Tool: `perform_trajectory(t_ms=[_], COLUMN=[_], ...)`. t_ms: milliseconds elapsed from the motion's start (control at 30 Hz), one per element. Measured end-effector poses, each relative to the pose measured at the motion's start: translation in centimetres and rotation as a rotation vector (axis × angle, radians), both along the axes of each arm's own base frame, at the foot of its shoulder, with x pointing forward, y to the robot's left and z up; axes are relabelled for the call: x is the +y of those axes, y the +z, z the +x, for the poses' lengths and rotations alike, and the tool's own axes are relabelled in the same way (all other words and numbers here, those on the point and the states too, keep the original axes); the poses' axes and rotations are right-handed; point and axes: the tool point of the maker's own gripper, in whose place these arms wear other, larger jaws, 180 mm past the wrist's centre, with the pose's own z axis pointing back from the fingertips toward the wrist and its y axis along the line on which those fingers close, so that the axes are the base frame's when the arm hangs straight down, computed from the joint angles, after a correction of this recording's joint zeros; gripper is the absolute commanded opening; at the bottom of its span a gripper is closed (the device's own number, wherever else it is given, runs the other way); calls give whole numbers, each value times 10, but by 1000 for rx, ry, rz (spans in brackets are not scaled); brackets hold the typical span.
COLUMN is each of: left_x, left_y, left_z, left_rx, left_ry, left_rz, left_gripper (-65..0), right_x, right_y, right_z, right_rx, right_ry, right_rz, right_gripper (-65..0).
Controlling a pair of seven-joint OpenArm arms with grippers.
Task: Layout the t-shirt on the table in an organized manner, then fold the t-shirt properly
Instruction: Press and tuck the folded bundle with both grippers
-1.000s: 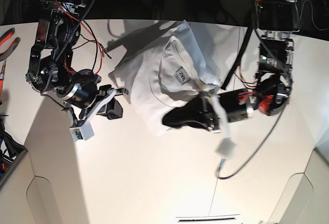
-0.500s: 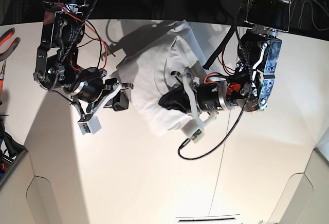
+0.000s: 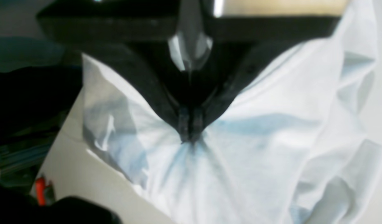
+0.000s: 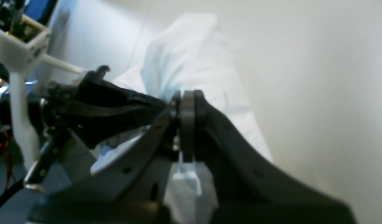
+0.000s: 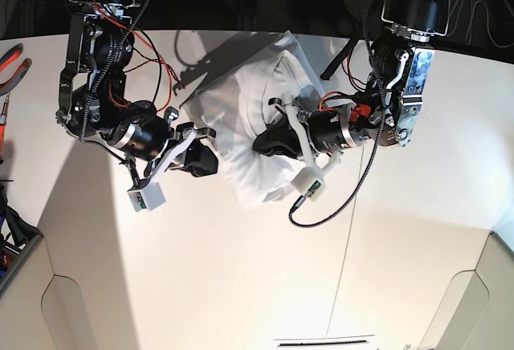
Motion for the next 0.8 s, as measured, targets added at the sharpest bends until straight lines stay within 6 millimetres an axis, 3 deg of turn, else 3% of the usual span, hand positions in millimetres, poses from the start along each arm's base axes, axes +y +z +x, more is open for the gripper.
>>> perform_trajectory(t_ms=[167,300,567,800], left_x=[3,5,15,16], left_y=[-1,-2,-10,-11], left_z=[3,5,11,11], left_rx=[-34,-35,-34,-33], left_ry=[0,16,64,65], left_rz=[30,37,103,112], left_gripper=[-650,-650,-650,-650], right_x=[25,36,16,2], right_y=[4,-6,-34,-96], right_z=[-6,-9,-10,-20], right_rx=[-23,-52,2,116], right_ry=[89,146,111,27], right_rz=[-6,-119,-202,-176], right_gripper=[-650,-650,-650,-650])
